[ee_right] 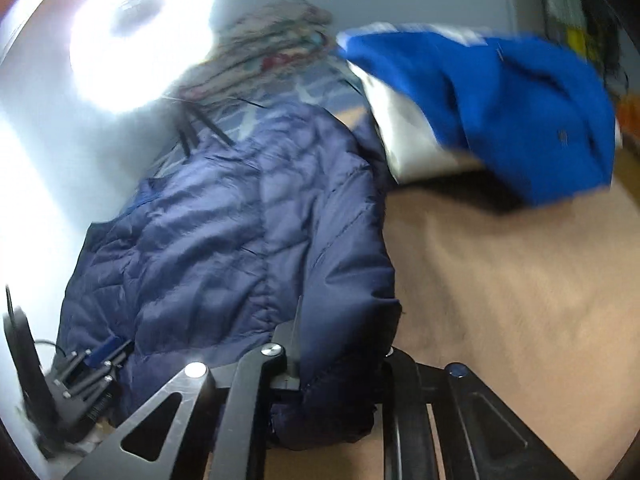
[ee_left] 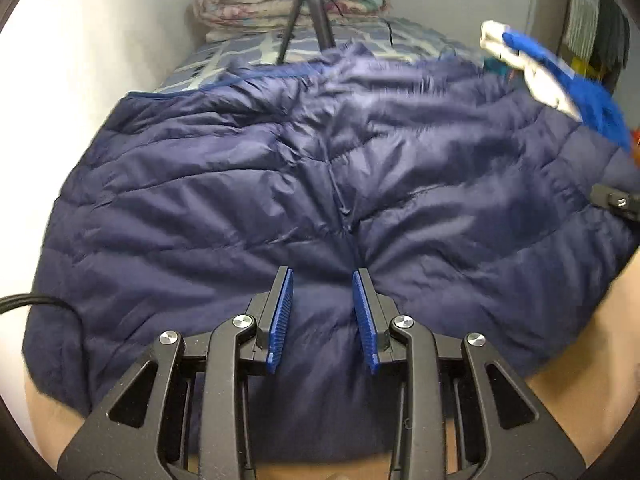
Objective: Fold large clothes
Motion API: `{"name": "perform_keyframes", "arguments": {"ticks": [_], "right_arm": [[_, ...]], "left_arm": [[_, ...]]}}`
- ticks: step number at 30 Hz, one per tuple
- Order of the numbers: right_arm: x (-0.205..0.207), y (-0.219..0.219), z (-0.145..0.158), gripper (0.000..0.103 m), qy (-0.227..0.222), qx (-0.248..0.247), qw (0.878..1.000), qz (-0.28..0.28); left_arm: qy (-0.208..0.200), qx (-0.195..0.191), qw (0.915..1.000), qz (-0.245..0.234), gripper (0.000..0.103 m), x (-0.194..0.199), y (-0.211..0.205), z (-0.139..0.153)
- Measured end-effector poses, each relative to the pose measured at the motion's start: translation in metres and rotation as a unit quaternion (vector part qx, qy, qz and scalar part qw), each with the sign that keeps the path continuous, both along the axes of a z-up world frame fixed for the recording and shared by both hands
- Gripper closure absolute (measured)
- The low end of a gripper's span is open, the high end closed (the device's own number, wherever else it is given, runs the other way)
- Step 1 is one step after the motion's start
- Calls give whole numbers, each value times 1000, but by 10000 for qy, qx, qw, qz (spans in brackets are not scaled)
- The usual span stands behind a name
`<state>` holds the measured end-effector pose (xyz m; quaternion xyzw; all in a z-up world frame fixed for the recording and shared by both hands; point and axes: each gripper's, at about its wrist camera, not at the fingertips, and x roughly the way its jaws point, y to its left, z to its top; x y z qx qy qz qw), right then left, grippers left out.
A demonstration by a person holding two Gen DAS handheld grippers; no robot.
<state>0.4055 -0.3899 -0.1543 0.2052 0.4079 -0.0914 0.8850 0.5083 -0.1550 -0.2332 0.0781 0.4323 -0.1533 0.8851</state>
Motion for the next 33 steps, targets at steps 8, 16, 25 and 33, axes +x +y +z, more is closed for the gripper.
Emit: {"name": "perform_keyframes", "arguments": {"ticks": [8,16,25,33], "right_arm": [[13,28,52,93,-452,-411,9969,488],[15,73,99,94,-912,-586,9890,1008],[39,171,124,94,-1205,-663,9732,1843],[63,277,106,94,-1071,-637,9538,2732]], "left_arm": [[-361,-532,9978,132,64,-78,85,67],[-388,-842,9926,780,58,-135,168,72],[-432,-1187,9872,978,58,-180,215,87],[-666,-1461,9800,1179,58,-210,242,106]]}}
